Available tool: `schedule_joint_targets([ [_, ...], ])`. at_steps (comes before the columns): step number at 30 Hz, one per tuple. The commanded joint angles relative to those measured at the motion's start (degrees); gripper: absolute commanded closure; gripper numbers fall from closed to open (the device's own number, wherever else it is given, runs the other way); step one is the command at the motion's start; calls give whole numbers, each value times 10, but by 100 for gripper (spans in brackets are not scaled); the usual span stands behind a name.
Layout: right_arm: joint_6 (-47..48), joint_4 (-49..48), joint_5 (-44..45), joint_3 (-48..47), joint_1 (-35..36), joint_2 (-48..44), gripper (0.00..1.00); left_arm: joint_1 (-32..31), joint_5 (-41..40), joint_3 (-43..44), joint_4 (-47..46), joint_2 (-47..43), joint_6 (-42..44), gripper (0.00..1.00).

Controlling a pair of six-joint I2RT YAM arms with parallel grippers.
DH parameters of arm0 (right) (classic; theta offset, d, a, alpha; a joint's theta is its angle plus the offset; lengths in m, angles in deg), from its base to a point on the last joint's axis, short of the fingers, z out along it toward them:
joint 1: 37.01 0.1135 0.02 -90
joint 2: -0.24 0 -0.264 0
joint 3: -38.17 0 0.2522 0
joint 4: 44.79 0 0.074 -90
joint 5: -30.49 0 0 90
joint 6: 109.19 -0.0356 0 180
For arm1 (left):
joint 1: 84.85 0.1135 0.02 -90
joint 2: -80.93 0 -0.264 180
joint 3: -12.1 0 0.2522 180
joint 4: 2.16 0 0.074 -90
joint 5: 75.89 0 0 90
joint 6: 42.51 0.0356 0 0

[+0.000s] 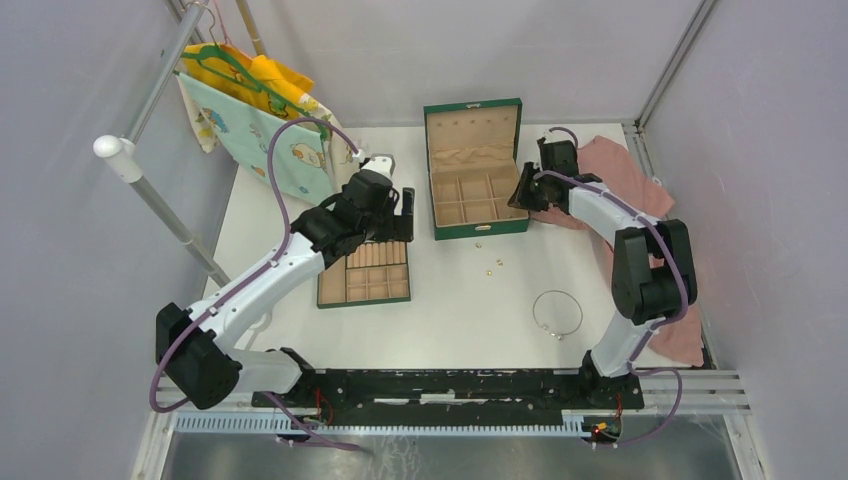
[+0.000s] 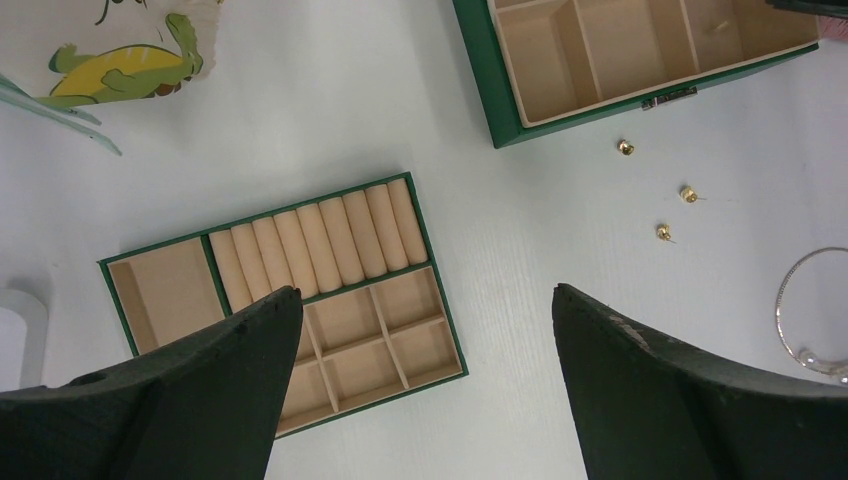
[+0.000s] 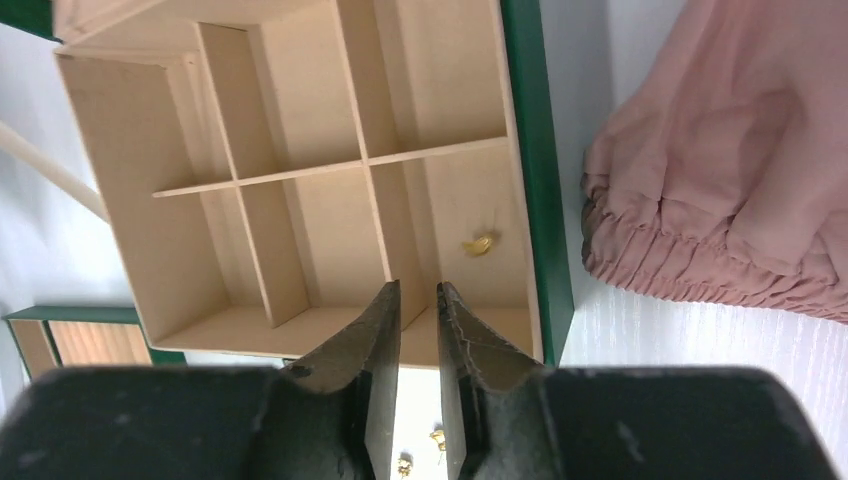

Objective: Organize the mixed jewelry

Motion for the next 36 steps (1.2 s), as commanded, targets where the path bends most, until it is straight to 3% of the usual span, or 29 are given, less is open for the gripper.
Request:
schedule_joint_targets([
  [1, 18, -15, 23, -25, -2, 10, 71, -1, 2, 2, -17, -14, -27, 0],
  [5, 22, -23, 23, -27, -2, 16, 56, -2, 2, 5, -17, -11, -25, 0],
  [13, 80, -9, 34, 13, 8, -82, 57, -2, 5, 18, -15, 3, -15, 0],
  [19, 149, 22, 73, 159, 56, -197, 56, -2, 15, 20, -23, 16, -19, 0],
  [22, 189, 20, 89, 213, 112, -222, 51, -1, 19, 24, -26, 25, -19, 0],
  [26, 219, 30, 115, 226, 164, -198, 50, -3, 28, 32, -29, 38, -19, 0],
  [36, 240, 16, 96, 170, 169, -89, 51, -4, 35, 37, -32, 42, -17, 0],
])
